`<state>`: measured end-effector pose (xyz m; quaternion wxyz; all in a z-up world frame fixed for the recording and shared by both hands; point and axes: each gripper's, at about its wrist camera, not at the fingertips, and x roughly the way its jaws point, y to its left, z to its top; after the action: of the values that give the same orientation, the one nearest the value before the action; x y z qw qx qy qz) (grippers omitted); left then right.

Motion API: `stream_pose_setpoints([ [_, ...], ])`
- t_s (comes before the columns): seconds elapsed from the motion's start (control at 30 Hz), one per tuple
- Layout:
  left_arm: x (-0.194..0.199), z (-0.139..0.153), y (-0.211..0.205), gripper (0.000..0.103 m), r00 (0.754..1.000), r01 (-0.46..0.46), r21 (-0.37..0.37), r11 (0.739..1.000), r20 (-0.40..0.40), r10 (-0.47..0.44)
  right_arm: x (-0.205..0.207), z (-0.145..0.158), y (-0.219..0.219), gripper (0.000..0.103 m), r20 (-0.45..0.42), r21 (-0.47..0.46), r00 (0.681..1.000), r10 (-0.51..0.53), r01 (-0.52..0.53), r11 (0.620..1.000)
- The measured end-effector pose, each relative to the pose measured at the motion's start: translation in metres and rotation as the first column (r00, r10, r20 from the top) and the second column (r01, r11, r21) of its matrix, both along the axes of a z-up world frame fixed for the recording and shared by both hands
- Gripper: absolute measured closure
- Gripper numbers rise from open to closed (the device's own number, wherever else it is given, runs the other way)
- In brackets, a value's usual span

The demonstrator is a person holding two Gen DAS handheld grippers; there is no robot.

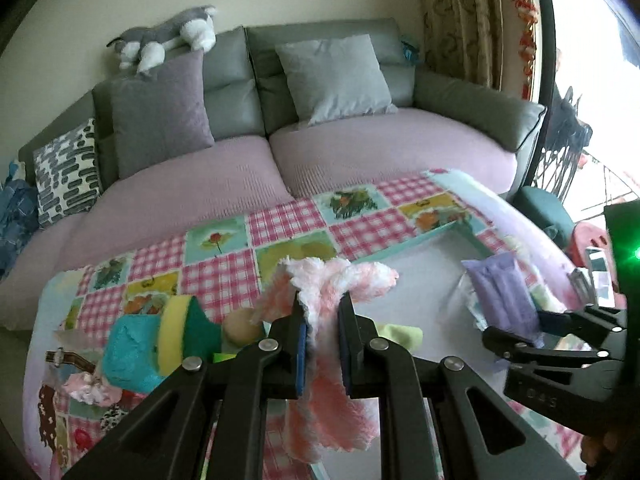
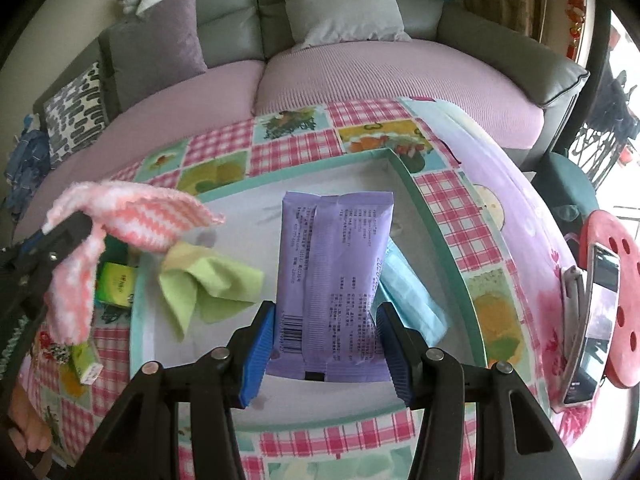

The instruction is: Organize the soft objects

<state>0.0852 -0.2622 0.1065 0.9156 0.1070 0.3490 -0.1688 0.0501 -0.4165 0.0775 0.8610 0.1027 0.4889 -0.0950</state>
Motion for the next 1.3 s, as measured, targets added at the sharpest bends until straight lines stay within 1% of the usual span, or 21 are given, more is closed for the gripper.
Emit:
stream_pose_setpoints([
  [0.23, 0.021, -0.035, -0.013, 0.089, 0.999, 0.015, 0.014, 1.000, -0.041, -0.014, 0.015, -0.017, -0.005, 0.049, -0.020, 0.013, 1.000, -0.005, 0.005, 1.000],
  [0.37, 0.031, -0.060, -0.020, 0.089, 0.995, 0.017, 0.030, 0.999, -0.103, -0.014, 0.019, -0.025, -0.006, 0.049, -0.037, 0.009, 0.999, -0.009, 0.009, 1.000],
  [0.47, 0.035, -0.074, -0.023, 0.089, 0.991, 0.012, 0.040, 0.999, -0.136, -0.007, 0.022, -0.031, -0.008, 0.049, -0.052, 0.015, 0.999, -0.014, 0.014, 1.000],
  [0.63, 0.038, -0.087, -0.023, 0.089, 0.984, 0.005, 0.039, 0.999, -0.180, 0.002, 0.024, -0.041, -0.007, 0.049, -0.090, -0.014, 0.996, -0.016, 0.015, 1.000],
  [0.77, 0.043, -0.099, -0.019, 0.089, 0.974, -0.011, 0.038, 0.999, -0.225, 0.019, 0.024, -0.048, -0.006, 0.049, -0.109, -0.016, 0.994, -0.011, 0.009, 1.000],
  [0.87, 0.044, -0.101, -0.017, 0.088, 0.970, -0.017, 0.030, 0.999, -0.240, 0.023, 0.025, -0.051, -0.004, 0.049, -0.121, -0.035, 0.993, -0.008, 0.003, 0.999],
  [1.07, 0.043, -0.101, -0.018, 0.088, 0.967, -0.018, 0.050, 0.999, -0.255, 0.030, 0.026, -0.052, -0.003, 0.048, -0.130, -0.049, 0.992, -0.002, -0.004, 0.999],
  [1.1, 0.043, -0.099, -0.018, 0.085, 0.964, -0.021, 0.056, 0.998, -0.263, 0.035, 0.025, -0.050, -0.003, 0.048, -0.129, -0.049, 0.992, -0.004, -0.003, 0.999],
  [1.13, 0.043, -0.096, -0.018, 0.077, 0.962, -0.025, 0.061, 0.998, -0.270, 0.041, 0.025, -0.048, -0.004, 0.048, -0.127, -0.049, 0.992, -0.005, -0.001, 0.999],
  [1.17, 0.043, -0.092, -0.016, 0.071, 0.960, -0.031, 0.067, 0.997, -0.275, 0.048, 0.024, -0.047, -0.004, 0.048, -0.125, -0.049, 0.992, -0.006, 0.000, 0.999],
  [1.2, 0.042, -0.088, -0.015, 0.060, 0.959, -0.038, 0.069, 0.997, -0.277, 0.055, 0.023, -0.045, -0.004, 0.047, -0.124, -0.050, 0.992, -0.005, -0.001, 0.999],
  [1.23, 0.041, -0.085, -0.014, 0.055, 0.959, -0.042, 0.066, 0.997, -0.277, 0.059, 0.022, -0.041, -0.004, 0.046, -0.118, -0.051, 0.993, -0.006, -0.001, 0.999],
  [1.3, 0.038, -0.073, -0.009, 0.051, 0.959, -0.050, 0.053, 0.997, -0.276, 0.063, 0.019, -0.036, -0.003, 0.044, -0.105, -0.049, 0.994, -0.006, 0.001, 0.999],
])
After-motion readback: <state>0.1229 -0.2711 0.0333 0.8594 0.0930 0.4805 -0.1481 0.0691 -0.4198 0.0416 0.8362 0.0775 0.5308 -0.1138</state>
